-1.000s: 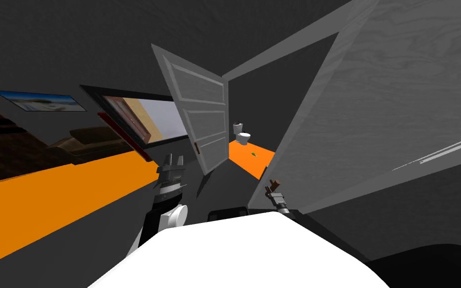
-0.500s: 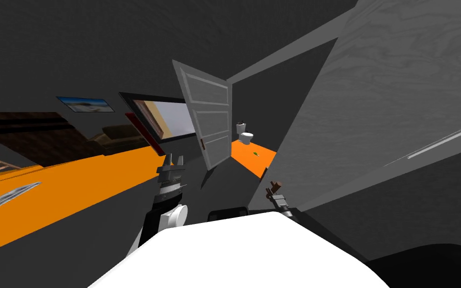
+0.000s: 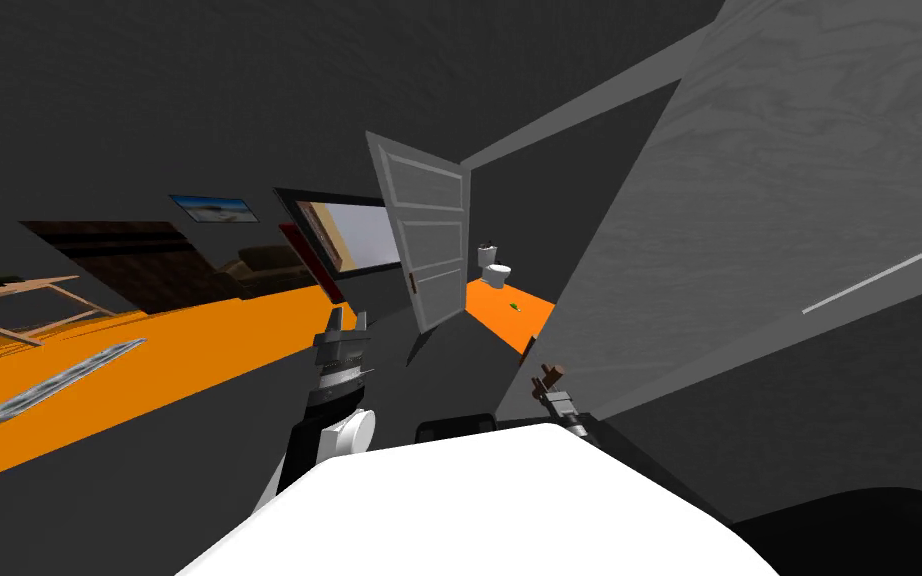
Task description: Pull the door open
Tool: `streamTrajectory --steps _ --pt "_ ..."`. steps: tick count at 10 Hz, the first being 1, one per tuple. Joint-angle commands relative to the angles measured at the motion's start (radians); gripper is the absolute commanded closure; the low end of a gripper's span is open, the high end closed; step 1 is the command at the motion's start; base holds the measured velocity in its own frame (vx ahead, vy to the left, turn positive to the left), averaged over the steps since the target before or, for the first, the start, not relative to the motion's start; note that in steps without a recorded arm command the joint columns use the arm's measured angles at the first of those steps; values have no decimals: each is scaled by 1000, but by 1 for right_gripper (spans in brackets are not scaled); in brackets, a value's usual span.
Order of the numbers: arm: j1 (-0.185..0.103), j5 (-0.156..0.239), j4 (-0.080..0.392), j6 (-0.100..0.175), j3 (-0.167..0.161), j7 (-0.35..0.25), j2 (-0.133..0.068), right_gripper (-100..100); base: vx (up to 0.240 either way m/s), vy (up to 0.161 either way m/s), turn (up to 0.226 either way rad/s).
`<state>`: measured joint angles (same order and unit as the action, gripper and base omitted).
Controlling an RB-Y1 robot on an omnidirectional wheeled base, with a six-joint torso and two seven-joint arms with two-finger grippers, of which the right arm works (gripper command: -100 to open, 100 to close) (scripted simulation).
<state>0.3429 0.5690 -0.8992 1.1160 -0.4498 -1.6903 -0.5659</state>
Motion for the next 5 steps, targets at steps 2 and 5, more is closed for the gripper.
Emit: streamTrajectory --steps 2,5 --pt "-1 -9 23 27 -15 -20 -10 100 -196 -36 136" --pt "-5 -19 47 57 -31 -43 -23 100 -196 -58 121"
